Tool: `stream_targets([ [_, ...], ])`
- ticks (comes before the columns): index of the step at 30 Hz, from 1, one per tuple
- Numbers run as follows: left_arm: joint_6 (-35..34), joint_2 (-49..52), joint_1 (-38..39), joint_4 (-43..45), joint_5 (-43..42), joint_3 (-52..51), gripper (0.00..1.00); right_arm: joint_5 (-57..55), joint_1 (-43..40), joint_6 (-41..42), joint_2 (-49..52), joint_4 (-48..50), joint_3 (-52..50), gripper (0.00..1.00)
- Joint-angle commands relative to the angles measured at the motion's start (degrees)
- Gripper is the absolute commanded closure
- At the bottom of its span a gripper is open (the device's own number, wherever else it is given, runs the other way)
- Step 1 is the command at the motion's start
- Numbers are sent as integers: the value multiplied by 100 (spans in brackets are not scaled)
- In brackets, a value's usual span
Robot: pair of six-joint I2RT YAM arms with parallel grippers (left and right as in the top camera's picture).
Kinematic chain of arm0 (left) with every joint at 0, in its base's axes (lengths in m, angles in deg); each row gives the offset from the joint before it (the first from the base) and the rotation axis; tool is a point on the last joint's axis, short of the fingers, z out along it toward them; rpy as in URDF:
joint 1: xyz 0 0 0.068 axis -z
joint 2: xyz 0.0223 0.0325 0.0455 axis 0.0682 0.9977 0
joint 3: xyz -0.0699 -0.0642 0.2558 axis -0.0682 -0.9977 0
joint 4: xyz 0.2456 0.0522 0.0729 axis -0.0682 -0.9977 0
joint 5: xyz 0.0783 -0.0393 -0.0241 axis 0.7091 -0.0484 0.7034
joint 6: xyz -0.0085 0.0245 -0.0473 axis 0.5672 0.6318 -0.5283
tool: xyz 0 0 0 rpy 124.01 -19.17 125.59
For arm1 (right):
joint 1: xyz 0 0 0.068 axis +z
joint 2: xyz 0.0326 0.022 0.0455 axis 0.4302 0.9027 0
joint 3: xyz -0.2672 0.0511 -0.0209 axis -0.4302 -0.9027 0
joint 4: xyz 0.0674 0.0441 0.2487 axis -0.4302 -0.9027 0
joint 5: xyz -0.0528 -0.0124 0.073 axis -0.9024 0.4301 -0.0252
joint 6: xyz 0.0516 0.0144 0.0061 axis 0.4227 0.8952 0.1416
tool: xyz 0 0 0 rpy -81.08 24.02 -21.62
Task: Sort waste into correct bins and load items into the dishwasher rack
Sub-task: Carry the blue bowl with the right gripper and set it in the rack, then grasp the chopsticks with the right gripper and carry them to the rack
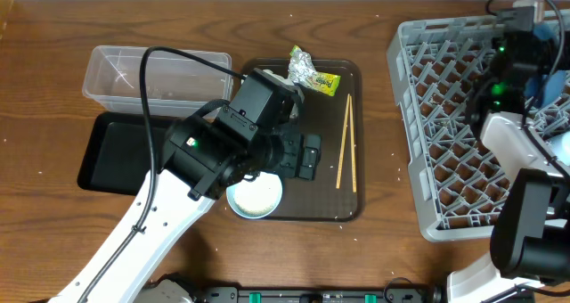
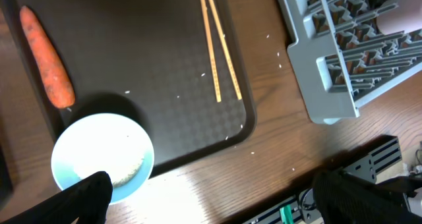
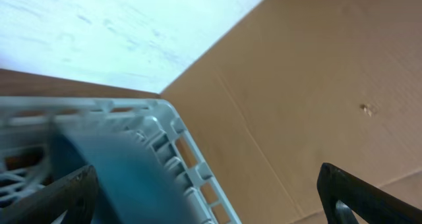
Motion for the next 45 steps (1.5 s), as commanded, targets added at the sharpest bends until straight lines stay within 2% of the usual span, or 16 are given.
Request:
stream_targets([
  [1,35,9,-13,-101,-9,74,2,-116,160,170,-282,-39,31,1],
  [5,39,9,-13,-127,-7,74,2,-153,356,444,-511,-444,31,1],
  [9,79,-7,-20,-105,-2,76,2,-120,533,1220,-828,-1130,31,1],
  [17,345,-579,-380,-105,20,85,2,367,1331,3187,-1665,-3650,31,1],
  [21,380,-1038,-732,-140,17,85,2,1423,1993,4120,-2037,-5034,31,1],
  [23,426,-1241,-861,-210,44,85,2,2474,2350,4485,-2153,-5523,31,1],
  [26,732,-1475,-988,-413,170,85,2,4207,2750,4555,-2177,-5971,31,1],
  [28,737,-1545,-1001,-601,417,85,2,4935,2988,4586,-2131,-6181,31,1],
  [36,734,-1416,-1001,-1158,957,72,2,5060,3314,6242,-1794,-6629,28,1],
  [37,732,-1379,-1001,-1158,957,72,2,5040,3318,6454,-1722,-6669,28,9],
  [39,723,-1307,-1001,-1158,955,72,2,5021,3357,6975,-1519,-6787,28,31],
  [41,704,-1244,-1001,-1156,942,72,2,5025,3368,7331,-1248,-6878,28,42],
  [43,671,-1167,-1001,-1158,938,72,2,5073,3383,7608,-929,-6887,28,46],
  [45,671,-1078,-1001,-1161,940,72,2,5051,3471,7724,-595,-6804,28,54],
])
